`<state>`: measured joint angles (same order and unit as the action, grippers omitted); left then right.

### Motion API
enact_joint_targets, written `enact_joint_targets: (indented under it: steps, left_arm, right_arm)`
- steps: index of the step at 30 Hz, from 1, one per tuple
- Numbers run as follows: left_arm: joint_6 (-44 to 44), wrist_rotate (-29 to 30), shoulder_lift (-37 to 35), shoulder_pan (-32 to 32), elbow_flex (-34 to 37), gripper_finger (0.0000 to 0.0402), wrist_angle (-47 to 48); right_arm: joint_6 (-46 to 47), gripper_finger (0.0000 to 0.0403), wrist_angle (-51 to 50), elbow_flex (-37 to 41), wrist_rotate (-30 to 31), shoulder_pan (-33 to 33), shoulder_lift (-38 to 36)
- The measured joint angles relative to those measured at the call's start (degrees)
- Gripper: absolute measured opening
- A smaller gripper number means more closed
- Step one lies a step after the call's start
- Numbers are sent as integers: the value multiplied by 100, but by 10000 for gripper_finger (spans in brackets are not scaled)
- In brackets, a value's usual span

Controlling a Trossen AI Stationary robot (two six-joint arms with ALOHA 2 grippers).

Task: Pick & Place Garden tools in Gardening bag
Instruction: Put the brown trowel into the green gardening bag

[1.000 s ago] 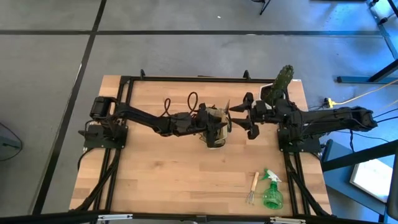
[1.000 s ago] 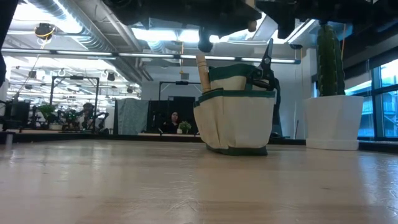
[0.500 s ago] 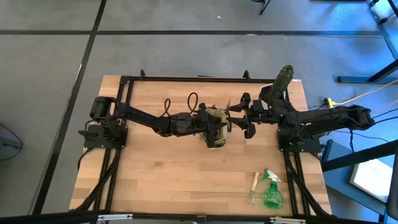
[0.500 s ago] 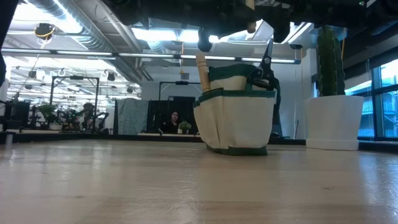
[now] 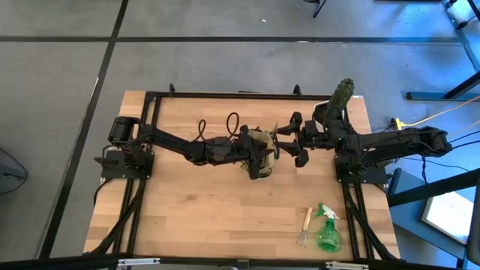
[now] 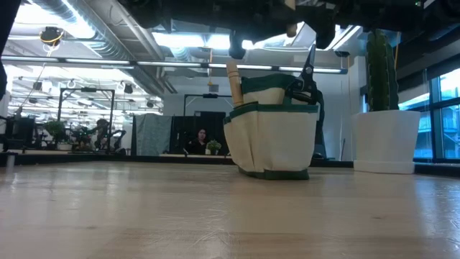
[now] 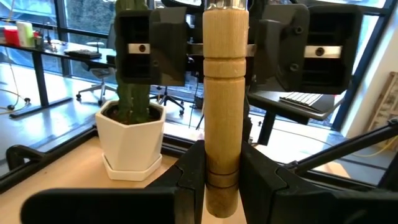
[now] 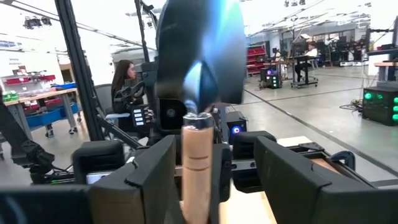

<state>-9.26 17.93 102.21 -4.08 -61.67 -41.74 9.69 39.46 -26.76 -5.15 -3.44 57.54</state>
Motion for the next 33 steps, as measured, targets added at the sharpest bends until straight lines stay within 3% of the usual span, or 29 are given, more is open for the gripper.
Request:
enact_joint_targets:
  steps: [33]
  left_arm:
    - [-66,2,-2,7,0,63,122]
  right_arm:
    - [100,220,28,2,-1,0,2]
